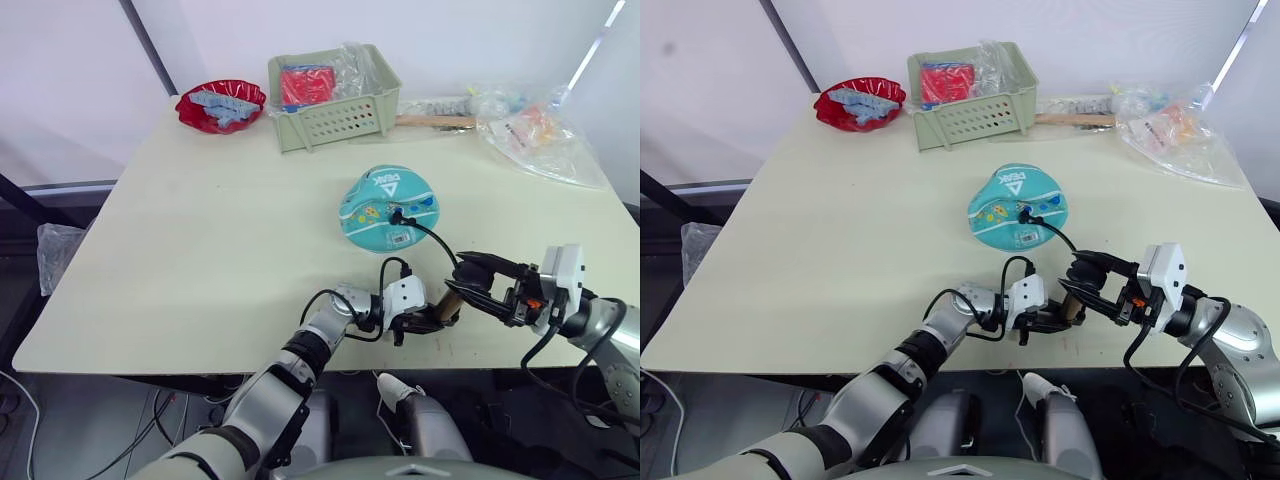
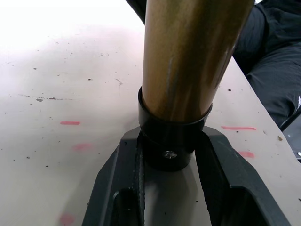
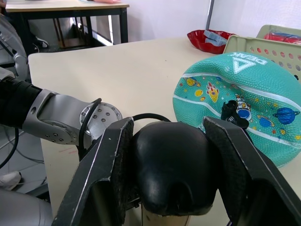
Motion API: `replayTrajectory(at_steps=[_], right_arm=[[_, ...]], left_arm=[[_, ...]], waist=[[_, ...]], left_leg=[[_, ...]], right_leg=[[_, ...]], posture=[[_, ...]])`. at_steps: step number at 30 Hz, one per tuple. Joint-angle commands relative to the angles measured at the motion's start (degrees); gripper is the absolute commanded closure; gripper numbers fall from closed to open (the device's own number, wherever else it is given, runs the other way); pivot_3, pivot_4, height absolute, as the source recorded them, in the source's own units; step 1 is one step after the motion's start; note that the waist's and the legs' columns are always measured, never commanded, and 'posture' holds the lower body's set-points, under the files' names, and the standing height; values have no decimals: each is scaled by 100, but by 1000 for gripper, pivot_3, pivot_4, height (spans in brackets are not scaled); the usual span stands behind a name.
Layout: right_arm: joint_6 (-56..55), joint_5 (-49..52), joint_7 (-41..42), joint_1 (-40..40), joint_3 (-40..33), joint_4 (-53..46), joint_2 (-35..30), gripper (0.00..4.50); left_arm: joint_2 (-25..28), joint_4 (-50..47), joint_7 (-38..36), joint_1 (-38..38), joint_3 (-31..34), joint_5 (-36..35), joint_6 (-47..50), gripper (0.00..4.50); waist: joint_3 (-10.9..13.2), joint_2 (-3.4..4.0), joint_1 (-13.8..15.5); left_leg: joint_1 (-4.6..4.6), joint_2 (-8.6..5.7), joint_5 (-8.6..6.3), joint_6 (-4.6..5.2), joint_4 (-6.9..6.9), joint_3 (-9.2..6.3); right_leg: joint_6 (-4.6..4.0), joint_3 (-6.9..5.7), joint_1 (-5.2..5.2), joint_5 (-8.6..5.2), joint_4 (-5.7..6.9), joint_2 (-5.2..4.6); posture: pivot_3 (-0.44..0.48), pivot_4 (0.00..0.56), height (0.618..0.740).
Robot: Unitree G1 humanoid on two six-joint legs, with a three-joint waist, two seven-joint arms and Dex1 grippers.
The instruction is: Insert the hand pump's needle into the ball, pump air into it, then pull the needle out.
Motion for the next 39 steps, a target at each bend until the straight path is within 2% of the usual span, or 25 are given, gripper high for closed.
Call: replayTrajectory(at_steps=[1, 6, 11, 18, 25, 39], right_arm=[[113, 254, 16, -175, -452, -120, -198, 2606], [467, 703, 31, -463, -808, -277, -527, 2606], [1151, 1738, -104, -977, -1415, -443, -951, 2606], [1965, 2643, -127, -1440, -1964, -399, -1540, 2606], [2500, 3206, -260, -1941, -2308, -275, -2009, 2606], [3026, 3615, -386, -2511, -2587, -59, -2335, 2606]], left_arm=[[-11, 127, -157, -38, 17, 5, 10, 3453], [22, 260, -134, -111, 35, 89, -27, 3453], [6, 360, -177, -119, 44, 96, -29, 3453], [0, 427, -291, -95, 36, 128, 59, 3453], [-3, 551, -360, -102, -58, 234, 38, 3453], [-9, 857, -288, -132, -140, 399, 0, 3453]], waist=[[0, 0, -6], [1, 0, -8], [3, 0, -14], [6, -4, -9], [7, -3, -11], [8, -7, -8]], left_leg=[[-1, 0, 0, 0, 0, 0], [-4, 0, 0, 0, -2, 0], [-6, 1, -1, 2, -3, -1], [-9, 1, -2, 3, -6, -1], [-10, 2, -4, 6, -6, -2], [-12, 3, -6, 10, -6, -4]], right_leg=[[-3, 0, -1, 2, 0, 0], [-14, 1, -6, 8, 0, 1], [-14, 4, -8, 8, 0, 1], [-15, 2, -8, 8, -4, 1], [-15, 5, -9, 9, -5, 0], [-15, 5, -10, 9, -7, -2]], posture=[[0, 150, 738], [0, 150, 738], [0, 150, 738], [0, 150, 738], [0, 150, 738], [0, 150, 738]])
